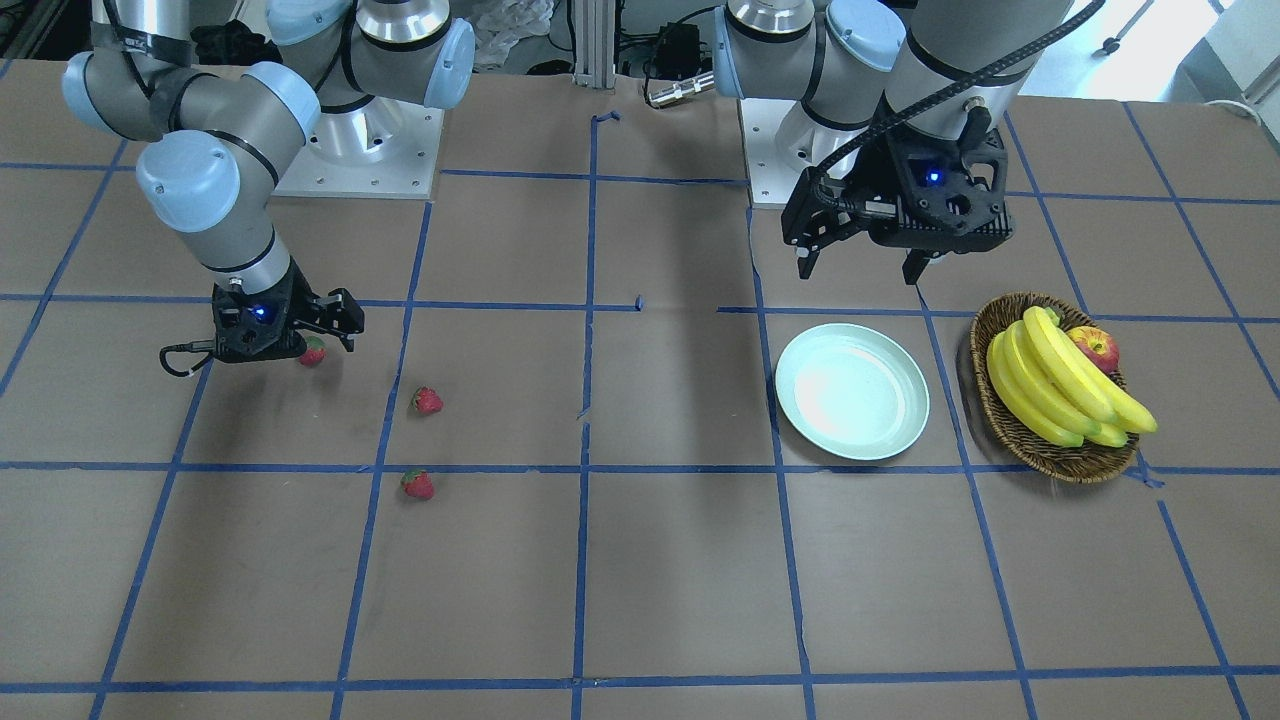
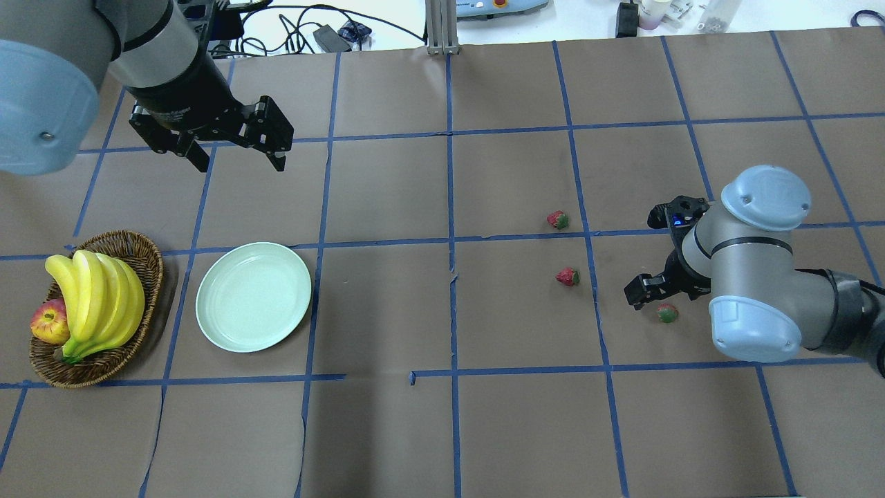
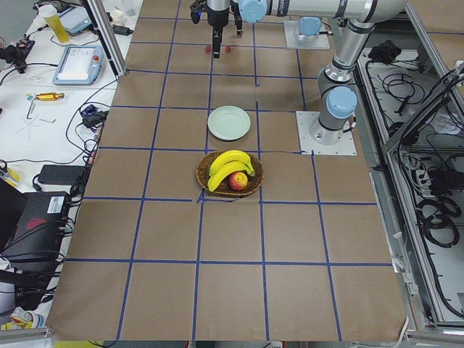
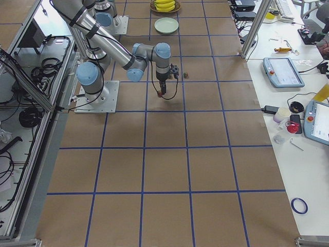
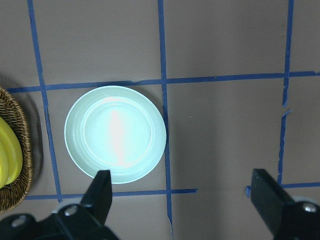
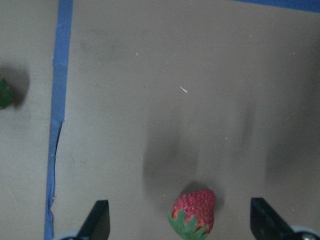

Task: Collect all strawberries into plate
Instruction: 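Lower the right gripper onto the strawberry nearest the robot and grasp it, then carry the strawberry toward the plate and release it on the table, then move the right gripper to the farthest strawberry and grasp it, then carry the strawberry toward the plate and release it beside the first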

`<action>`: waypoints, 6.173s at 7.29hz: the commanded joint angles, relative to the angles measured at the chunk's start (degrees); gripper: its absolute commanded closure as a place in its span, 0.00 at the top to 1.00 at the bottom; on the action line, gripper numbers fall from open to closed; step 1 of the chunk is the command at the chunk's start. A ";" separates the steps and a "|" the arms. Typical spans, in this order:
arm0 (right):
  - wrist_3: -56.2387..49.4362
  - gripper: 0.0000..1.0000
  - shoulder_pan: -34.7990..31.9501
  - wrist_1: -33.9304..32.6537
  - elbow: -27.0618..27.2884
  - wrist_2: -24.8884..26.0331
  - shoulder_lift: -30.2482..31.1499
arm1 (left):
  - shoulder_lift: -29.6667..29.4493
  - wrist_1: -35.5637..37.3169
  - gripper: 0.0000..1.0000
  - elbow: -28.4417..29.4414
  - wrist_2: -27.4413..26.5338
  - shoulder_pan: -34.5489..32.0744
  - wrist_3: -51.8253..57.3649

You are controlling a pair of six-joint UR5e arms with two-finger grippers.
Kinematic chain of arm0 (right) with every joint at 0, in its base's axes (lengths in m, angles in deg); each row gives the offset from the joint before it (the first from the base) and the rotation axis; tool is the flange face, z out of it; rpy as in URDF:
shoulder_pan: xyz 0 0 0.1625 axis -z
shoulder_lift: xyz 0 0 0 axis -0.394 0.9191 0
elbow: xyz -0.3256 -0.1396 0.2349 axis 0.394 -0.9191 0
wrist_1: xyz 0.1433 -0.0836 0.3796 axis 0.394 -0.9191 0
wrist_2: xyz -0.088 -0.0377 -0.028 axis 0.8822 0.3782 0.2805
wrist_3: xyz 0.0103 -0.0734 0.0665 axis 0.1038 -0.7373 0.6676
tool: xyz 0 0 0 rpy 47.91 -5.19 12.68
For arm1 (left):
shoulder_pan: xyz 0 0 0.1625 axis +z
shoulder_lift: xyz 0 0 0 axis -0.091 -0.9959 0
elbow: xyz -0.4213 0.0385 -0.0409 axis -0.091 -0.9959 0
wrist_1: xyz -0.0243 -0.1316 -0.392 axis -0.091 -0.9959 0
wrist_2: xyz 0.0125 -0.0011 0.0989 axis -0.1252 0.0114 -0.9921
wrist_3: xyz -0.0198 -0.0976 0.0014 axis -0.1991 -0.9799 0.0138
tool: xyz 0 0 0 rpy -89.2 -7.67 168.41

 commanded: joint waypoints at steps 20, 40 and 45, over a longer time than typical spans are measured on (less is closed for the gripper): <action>52.83 0.00 -40.92 6.74 -30.45 -1.73 -20.06 | 0.14 0.00 1.00 -0.53 0.09 -0.05 0.00; 23.41 0.00 -19.23 3.65 -27.81 2.14 -21.92 | 0.23 0.00 1.00 -0.79 0.09 -0.05 0.35; 45.23 0.00 -31.75 1.53 -32.12 -2.43 -20.86 | 0.14 0.00 1.00 -0.71 0.09 -0.14 0.27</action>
